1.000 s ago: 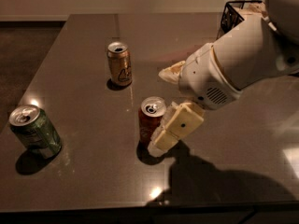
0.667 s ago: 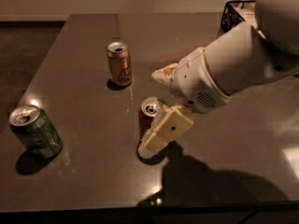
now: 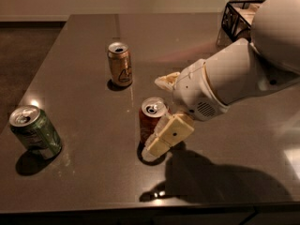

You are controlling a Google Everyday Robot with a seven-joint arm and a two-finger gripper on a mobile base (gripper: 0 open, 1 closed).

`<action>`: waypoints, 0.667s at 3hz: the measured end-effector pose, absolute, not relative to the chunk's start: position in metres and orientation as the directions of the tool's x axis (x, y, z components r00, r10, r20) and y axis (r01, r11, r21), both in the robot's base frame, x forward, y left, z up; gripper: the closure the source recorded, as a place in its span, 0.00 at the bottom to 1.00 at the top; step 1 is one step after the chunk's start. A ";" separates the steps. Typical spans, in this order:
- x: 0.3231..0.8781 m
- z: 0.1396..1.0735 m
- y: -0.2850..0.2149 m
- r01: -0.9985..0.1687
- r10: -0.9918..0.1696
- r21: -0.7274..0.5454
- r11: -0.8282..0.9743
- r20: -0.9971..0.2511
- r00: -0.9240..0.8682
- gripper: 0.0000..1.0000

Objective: Move coke can near green can

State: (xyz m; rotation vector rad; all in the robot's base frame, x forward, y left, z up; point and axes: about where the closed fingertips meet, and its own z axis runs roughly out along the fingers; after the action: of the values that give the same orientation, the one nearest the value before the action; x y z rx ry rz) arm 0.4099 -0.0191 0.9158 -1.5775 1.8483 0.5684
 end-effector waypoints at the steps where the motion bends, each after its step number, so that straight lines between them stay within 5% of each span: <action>1: 0.410 0.908 -0.018 -0.981 -0.702 -0.070 0.179 -0.708 -0.077 0.13; 2: 0.407 0.907 -0.016 -0.983 -0.699 -0.061 0.172 -0.710 -0.078 0.35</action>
Offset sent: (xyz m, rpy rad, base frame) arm -0.0052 0.0039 -0.0151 0.0195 0.0330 0.0217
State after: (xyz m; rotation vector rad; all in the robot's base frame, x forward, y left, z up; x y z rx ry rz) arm 0.4066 -0.0157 0.9065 -1.5882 1.8417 0.5971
